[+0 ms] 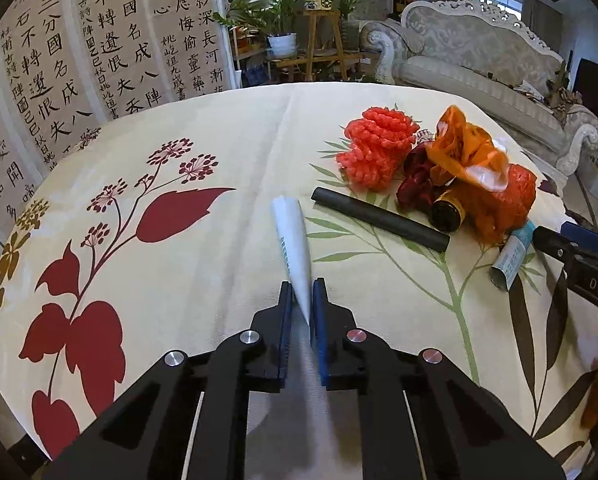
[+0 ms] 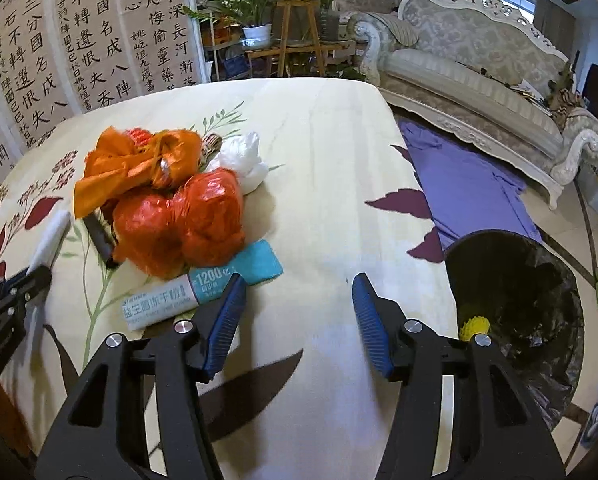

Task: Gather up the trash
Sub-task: 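Lift the white tube with the left tool while the right tool grasps the blue toothpaste tube, then carry both tubes over the black bin and open both tools to drop them, then move both open tools back over the table items, then grasp the red plastic bag with the right tool while the left tool grasps the black rod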

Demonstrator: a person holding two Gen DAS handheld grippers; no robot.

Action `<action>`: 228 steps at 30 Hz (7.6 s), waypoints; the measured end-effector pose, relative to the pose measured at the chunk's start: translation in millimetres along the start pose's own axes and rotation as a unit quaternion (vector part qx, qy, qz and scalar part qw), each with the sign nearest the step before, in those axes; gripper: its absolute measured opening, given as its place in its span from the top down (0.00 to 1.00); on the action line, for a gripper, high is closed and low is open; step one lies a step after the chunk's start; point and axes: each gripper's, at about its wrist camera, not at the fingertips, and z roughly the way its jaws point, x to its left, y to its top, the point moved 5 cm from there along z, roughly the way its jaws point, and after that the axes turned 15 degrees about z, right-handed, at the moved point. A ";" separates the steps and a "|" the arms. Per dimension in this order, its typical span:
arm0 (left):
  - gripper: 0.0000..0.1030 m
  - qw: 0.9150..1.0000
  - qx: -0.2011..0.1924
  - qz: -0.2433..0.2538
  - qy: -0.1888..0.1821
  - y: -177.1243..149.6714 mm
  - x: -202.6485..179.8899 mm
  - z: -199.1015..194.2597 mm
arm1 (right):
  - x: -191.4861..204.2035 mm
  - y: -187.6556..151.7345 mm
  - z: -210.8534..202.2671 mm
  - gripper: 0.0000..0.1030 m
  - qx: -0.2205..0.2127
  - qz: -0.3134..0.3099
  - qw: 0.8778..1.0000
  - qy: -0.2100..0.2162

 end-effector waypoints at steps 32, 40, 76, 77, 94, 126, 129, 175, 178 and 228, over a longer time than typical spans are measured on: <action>0.90 0.999 -0.017 -0.032 -0.042 -3.1 6.0 -1.2 | 12.3 -27.8 -16.9 0.70 0.001 -0.011 1.000 -0.012; 0.44 0.997 -0.013 -0.063 -0.042 -5.6 17.2 -3.0 | 9.3 -28.9 -18.8 0.82 -0.003 -0.014 1.000 0.010; 0.80 0.995 -0.079 0.005 -0.067 7.4 -46.0 -45.3 | -21.3 -17.5 -62.8 0.86 -0.053 0.018 0.998 0.029; 0.80 0.994 -0.084 0.008 -0.074 10.5 -52.0 -47.5 | -24.6 -16.7 -64.9 0.86 -0.056 0.020 0.998 0.027; 0.80 0.973 -0.127 0.086 -0.172 70.0 -169.7 -57.6 | -139.8 -5.1 -90.2 0.86 -0.099 0.106 0.988 -0.060; 0.53 0.961 -0.091 0.173 -0.196 100.9 -277.2 -14.3 | -237.9 -3.5 -46.3 0.72 -0.078 0.186 0.976 -0.079; 0.53 0.963 -0.092 0.168 -0.189 99.5 -271.2 -16.5 | -237.4 -4.3 -49.5 0.71 -0.079 0.187 0.976 -0.079; 0.42 0.997 -0.040 -0.057 0.012 -4.4 6.7 -18.9 | 59.8 -7.1 -16.6 0.42 -0.004 -0.003 0.996 0.085; 0.42 0.997 -0.039 -0.061 0.007 -4.9 7.1 -17.7 | 59.0 -9.9 -8.3 0.52 0.011 -0.013 0.997 0.071; 0.33 0.997 -0.036 -0.052 -0.041 35.8 -28.0 4.9 | 7.4 1.6 -3.7 0.68 -0.001 0.002 0.999 0.051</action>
